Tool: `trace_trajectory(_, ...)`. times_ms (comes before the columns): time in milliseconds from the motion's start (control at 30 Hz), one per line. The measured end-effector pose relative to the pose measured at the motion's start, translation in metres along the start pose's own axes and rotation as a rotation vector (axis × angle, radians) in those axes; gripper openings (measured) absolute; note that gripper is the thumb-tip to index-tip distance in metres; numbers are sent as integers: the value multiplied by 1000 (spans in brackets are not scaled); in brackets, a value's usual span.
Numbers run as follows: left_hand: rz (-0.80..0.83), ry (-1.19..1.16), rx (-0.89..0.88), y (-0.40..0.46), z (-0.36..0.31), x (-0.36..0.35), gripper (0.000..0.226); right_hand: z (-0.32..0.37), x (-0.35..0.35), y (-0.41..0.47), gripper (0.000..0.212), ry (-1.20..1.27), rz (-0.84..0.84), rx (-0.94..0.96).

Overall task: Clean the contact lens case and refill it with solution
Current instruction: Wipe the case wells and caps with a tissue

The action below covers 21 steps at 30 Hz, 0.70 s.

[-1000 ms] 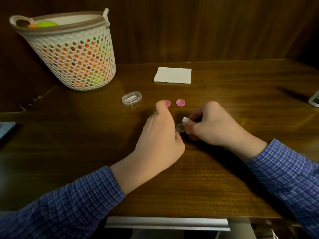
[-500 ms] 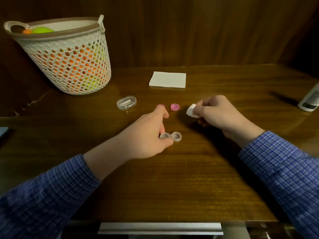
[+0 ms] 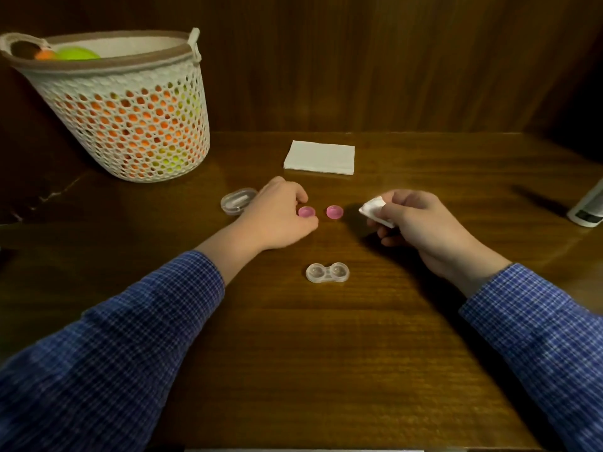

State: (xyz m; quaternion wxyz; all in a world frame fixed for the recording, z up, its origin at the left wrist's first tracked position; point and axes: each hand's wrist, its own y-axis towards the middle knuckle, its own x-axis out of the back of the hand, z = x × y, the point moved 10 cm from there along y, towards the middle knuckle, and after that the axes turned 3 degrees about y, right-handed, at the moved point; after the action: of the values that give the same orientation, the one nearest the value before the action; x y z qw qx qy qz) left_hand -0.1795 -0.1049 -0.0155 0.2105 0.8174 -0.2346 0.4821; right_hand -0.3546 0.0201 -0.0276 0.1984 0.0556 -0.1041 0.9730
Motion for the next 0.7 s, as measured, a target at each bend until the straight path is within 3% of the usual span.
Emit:
trace_trajectory(100,-58,-25,-54,-5,-3,5,21,4,-9,-1,11,-4,69,45)
trace_trajectory(300,-177,-173,-108,-32,-20,33,16,16,-26,-12,8,72,194,152)
trace_trajectory(500,-112,-535,-236,-75,-53,38,37,37,-50,-38,15,165,345,366)
trace_trajectory(700,-164,-541,-255,-85,-51,32,34,43,-48,-45,8,-67,245,506)
